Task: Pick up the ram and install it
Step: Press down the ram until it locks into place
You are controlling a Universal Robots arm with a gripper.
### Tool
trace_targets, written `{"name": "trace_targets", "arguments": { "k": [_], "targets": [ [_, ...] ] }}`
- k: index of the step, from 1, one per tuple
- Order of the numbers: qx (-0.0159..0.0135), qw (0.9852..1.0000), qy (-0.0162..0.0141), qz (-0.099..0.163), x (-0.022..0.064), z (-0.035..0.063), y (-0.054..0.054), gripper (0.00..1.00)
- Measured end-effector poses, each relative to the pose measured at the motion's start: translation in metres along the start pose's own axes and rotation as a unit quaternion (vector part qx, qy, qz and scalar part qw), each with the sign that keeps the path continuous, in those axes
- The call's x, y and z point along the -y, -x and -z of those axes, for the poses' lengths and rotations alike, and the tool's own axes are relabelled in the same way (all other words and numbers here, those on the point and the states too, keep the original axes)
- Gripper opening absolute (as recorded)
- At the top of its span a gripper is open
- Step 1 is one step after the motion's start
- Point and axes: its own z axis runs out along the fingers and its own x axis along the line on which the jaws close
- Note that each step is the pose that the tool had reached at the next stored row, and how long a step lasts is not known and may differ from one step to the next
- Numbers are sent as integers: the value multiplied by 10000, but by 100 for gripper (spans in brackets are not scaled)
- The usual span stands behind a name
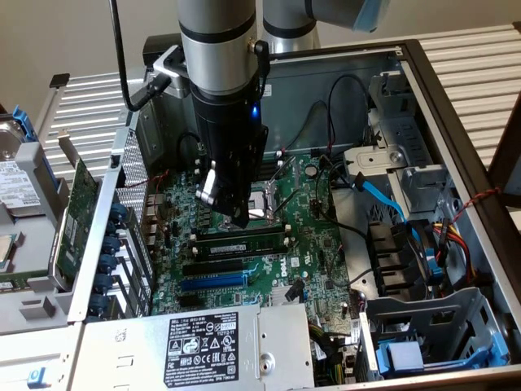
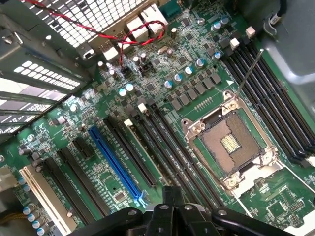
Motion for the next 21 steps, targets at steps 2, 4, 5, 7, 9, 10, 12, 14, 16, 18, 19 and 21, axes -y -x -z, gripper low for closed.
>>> {"name": "trace_targets", "arguments": {
  "k": [2,4,5,7,9,10,12,14,16,18,19,21],
  "targets": [
    [-1,9999,-1,-148,0,-1,0,11],
    [-1,9996,-2,-295,0,-2,0,11],
    [-2,9993,-2,-368,0,-3,0,11],
    [-3,9987,-3,-518,0,-3,0,11],
    [-4,9978,-4,-667,0,-4,0,11],
    [-4,9972,-4,-746,0,-4,0,11],
    [-5,9960,-5,-896,0,-5,0,11],
    [-5,9945,-6,-1047,0,-6,0,11],
    [-6,9928,-7,-1196,0,-7,0,11],
    [-7,9909,-8,-1346,0,-7,0,11],
    [-7,9899,-8,-1419,0,-8,0,11],
    [-8,9876,-9,-1571,0,-8,0,11]
  ]
}}
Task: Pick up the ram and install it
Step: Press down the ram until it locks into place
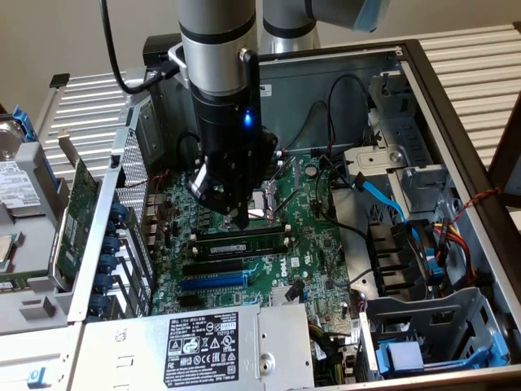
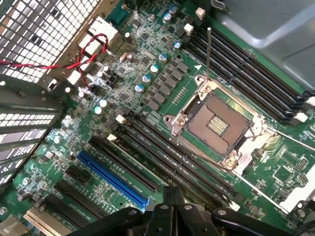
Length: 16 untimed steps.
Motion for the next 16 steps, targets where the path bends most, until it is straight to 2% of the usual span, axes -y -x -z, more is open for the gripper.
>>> {"name": "trace_targets", "arguments": {
  "k": [4,8,12,16],
  "targets": [
    [-2,9995,-2,-302,0,-2,0,11],
    [-3,9982,-3,-604,0,-3,0,11],
    [-5,9959,-5,-904,0,-4,0,11],
    [-6,9928,-7,-1200,0,-6,0,11]
  ]
}}
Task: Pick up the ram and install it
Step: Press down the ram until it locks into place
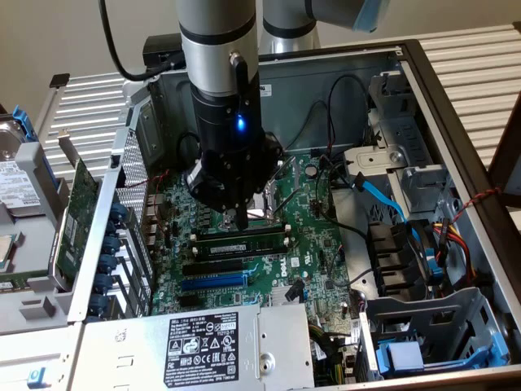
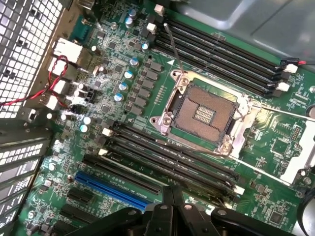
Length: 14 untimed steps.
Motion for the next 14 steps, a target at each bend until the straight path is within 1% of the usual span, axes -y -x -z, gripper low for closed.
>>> {"name": "trace_targets", "arguments": {
  "k": [4,7,9,11,14],
  "targets": [
    [-2,9996,-2,-300,0,-1,0,11],
    [-3,9986,-3,-522,0,-2,0,11],
    [-4,9978,-4,-669,0,-3,0,11],
    [-5,9966,-5,-827,0,-3,0,11],
    [-6,9945,-6,-1051,0,-4,0,11]
  ]
}}
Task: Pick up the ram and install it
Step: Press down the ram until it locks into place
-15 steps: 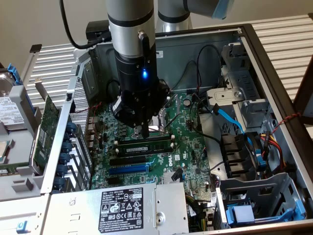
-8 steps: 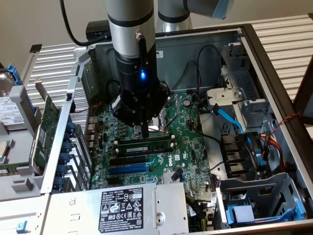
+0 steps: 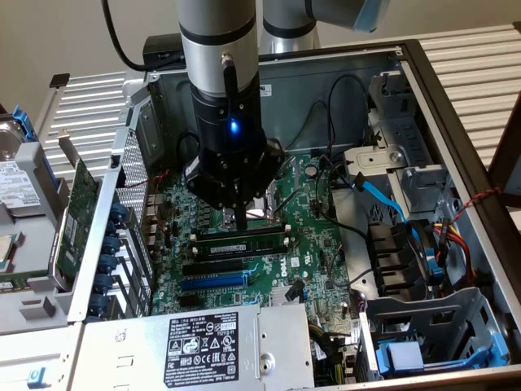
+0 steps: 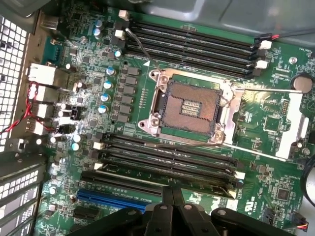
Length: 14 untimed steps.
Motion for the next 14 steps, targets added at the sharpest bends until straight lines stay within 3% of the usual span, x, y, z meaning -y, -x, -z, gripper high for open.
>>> {"name": "trace_targets", "arguments": {
  "k": [9,12,14],
  "targets": [
    [-4,9982,-13,-597,0,-3,0,11],
    [-6,9971,-30,-760,0,-3,0,11],
    [-9,9963,-57,-852,0,-3,0,11]
  ]
}}
